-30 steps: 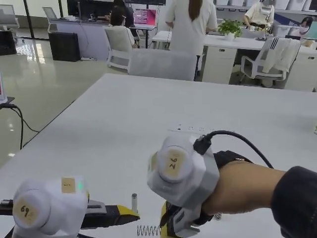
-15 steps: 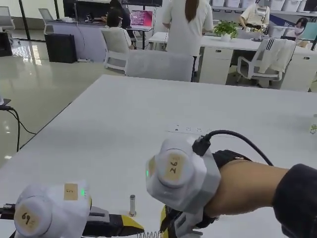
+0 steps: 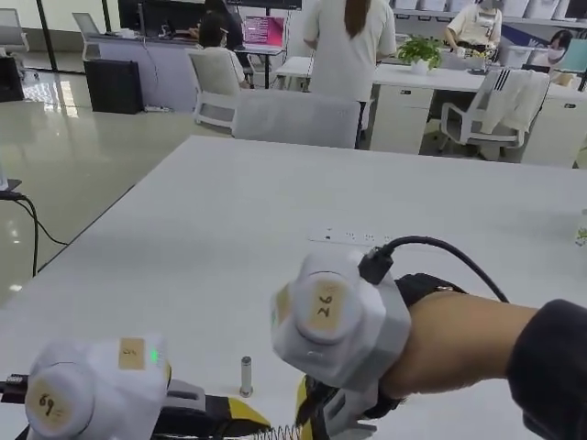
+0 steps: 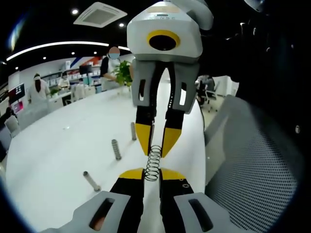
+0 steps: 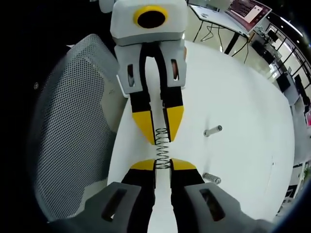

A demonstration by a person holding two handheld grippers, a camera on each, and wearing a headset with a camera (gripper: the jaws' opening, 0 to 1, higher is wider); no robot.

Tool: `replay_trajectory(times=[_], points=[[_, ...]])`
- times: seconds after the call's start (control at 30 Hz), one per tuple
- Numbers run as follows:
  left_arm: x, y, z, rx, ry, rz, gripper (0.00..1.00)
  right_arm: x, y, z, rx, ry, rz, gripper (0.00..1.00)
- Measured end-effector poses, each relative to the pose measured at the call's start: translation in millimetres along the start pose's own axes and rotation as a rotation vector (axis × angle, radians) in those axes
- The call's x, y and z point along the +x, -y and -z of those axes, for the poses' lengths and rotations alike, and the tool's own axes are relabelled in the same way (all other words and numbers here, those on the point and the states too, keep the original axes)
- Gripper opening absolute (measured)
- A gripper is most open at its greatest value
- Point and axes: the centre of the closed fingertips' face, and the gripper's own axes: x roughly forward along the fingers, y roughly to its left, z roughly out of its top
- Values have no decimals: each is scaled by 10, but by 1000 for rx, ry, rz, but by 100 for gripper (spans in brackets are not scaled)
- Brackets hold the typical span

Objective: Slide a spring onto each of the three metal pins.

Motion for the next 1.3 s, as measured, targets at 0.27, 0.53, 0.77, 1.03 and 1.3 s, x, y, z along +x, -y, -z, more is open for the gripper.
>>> replay_trajectory(times=[0.27, 0.53, 0.77, 1.03, 1.3], points=[[-20, -8, -5, -4, 4, -3, 2, 17, 21, 30, 21, 20, 3, 13], [-42, 14, -61, -1, 20, 1, 2, 81, 14, 81, 50, 27, -9, 13], [-49, 22, -118, 13, 36, 2, 2, 96, 22, 72, 61, 42, -9, 11], [-42, 10, -83, 8, 32, -2, 2, 21, 24, 19, 55, 56, 3, 9], [-40, 11, -62, 4, 28, -3, 2, -107, 14, -161, 49, 113, -3, 9]])
